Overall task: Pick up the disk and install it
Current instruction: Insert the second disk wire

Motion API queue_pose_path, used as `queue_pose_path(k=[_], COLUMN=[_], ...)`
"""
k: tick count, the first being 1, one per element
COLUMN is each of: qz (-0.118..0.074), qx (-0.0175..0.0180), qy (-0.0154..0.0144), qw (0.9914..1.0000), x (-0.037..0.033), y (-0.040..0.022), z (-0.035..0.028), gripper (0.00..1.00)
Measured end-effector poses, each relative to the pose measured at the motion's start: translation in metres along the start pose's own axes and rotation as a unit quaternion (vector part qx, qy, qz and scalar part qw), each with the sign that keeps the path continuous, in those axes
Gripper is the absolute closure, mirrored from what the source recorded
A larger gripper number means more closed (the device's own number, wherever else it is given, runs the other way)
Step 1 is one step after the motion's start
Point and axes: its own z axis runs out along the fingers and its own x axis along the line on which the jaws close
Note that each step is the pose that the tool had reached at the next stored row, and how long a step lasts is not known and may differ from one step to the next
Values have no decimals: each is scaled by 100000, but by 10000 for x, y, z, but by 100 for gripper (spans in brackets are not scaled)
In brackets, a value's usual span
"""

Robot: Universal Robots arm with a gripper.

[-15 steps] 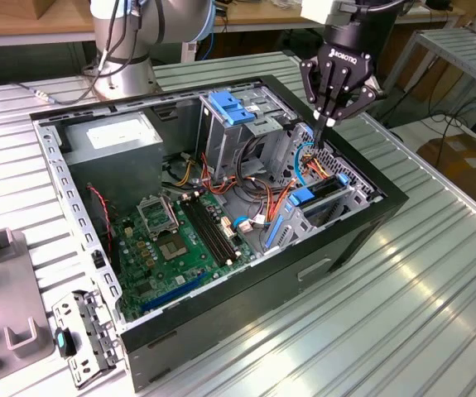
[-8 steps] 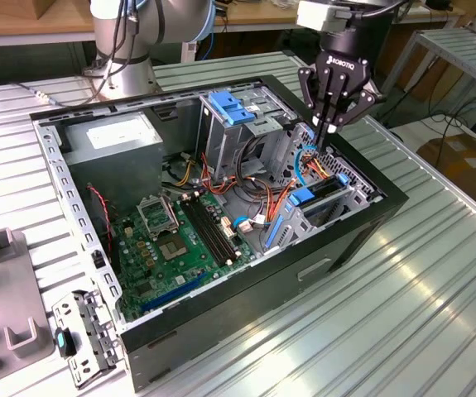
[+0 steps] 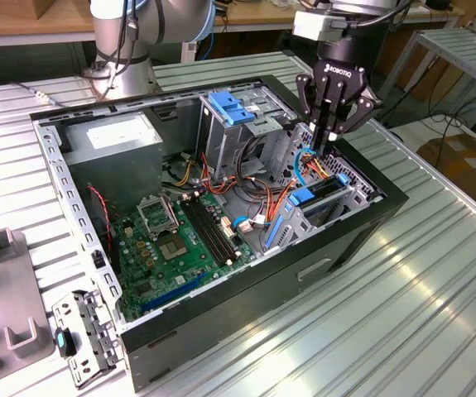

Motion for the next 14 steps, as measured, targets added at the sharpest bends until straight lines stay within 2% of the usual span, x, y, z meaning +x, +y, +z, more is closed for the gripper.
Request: queue_pose_path(k=[1, 2, 4, 5, 6, 12, 14], qz=[6, 15, 30, 39, 44, 63, 39], qx=[-3, -7, -10, -16, -18, 22, 180], qy=[83, 187, 343, 452, 516, 508, 508], qw=[100000, 100000, 99999, 99999, 99999, 99999, 99999], x=[-2, -4, -7, -8, -8, -7, -9], y=[-1, -1, -2, -2, -3, 0, 35], z=[7, 15, 22, 27, 29, 34, 41], gripper=[75, 75, 76, 83, 84, 84, 84])
